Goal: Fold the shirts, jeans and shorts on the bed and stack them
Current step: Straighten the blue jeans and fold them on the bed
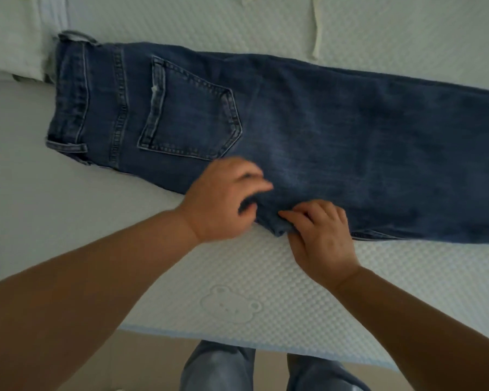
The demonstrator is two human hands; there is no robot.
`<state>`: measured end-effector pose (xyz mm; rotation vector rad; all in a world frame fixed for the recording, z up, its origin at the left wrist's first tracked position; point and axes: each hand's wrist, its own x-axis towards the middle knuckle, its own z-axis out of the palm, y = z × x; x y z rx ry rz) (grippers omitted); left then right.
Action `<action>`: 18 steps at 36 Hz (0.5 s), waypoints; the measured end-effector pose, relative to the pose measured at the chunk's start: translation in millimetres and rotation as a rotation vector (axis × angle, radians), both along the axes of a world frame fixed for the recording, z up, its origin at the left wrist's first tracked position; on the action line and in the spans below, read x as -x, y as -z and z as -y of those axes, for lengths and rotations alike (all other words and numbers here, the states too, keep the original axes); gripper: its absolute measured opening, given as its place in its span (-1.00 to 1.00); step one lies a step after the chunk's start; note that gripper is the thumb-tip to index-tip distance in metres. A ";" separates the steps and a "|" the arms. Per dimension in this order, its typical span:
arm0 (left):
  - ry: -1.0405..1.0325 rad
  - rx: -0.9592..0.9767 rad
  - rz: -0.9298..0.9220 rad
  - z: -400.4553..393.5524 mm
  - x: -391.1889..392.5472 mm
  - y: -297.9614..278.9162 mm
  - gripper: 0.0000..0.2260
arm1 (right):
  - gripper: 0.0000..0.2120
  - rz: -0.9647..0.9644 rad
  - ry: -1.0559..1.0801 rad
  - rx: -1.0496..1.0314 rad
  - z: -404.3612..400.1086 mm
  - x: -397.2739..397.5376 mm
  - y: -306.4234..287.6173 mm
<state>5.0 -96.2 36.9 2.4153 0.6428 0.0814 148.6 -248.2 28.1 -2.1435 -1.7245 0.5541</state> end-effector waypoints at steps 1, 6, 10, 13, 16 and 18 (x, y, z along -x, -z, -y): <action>0.083 0.019 -0.031 10.1 6.3 1.9 -0.63 | -0.76 -0.049 0.011 0.016 -4.9 -2.9 -3.1; 0.012 0.112 -0.134 19.7 9.4 9.9 -0.59 | -0.86 -0.198 0.074 0.236 -32.1 -18.4 -19.2; -0.254 0.147 -0.113 10.4 -19.7 7.9 -0.77 | -0.83 -0.137 0.157 0.310 -45.1 -22.3 -14.8; -0.352 0.196 -0.242 0.8 -34.3 10.5 -0.81 | -0.66 -0.094 0.272 0.270 -48.4 -17.0 -14.9; -0.406 0.321 -0.352 -7.6 -42.1 8.9 -0.82 | -0.66 -0.012 0.269 0.225 -50.5 -13.8 -8.1; -0.454 0.370 -0.353 -7.6 -42.9 7.0 -0.84 | -0.71 0.037 0.274 0.217 -53.7 -14.4 0.1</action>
